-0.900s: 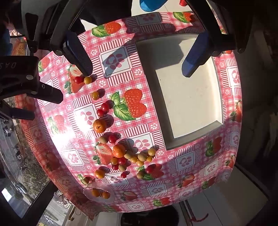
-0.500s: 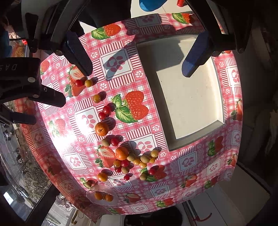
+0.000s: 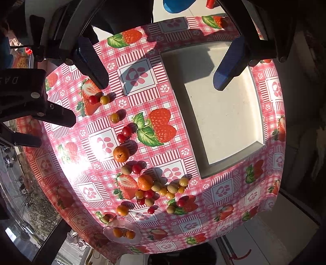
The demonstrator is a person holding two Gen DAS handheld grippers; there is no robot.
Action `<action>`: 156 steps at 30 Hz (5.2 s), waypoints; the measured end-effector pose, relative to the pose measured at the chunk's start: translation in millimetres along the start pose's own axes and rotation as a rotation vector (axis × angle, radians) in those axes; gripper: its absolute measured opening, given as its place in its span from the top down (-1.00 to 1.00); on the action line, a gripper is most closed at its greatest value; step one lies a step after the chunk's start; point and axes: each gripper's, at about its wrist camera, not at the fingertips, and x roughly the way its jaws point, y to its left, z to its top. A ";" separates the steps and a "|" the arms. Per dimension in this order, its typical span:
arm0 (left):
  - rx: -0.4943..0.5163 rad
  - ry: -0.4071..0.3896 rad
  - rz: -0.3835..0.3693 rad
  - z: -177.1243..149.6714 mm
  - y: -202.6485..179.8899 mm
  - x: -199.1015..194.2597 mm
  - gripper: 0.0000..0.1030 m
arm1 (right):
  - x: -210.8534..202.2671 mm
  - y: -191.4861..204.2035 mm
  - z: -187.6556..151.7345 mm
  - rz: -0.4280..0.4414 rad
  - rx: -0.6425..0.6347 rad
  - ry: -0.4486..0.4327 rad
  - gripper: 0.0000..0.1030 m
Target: Organize fruits
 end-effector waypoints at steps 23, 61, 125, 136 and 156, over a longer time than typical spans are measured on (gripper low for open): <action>0.014 0.027 0.011 -3.0 -4.9 6.5 -1.00 | 0.7 -10.8 -6.1 -0.027 0.033 0.031 -1.00; -0.019 0.071 -0.002 26.9 -32.0 95.4 -1.00 | 67.3 -33.3 -66.3 -0.011 0.011 0.127 -1.00; -0.215 -0.106 -0.140 4.2 45.7 87.6 0.51 | 68.9 -16.3 -42.3 0.095 -0.014 -0.004 0.56; -0.367 -0.124 -0.083 -34.6 121.3 81.2 0.51 | 65.3 72.2 -9.8 0.137 -0.189 -0.019 0.56; -0.398 0.008 0.032 -89.8 173.5 133.3 0.25 | 159.1 222.9 -0.7 0.163 -0.428 0.192 0.53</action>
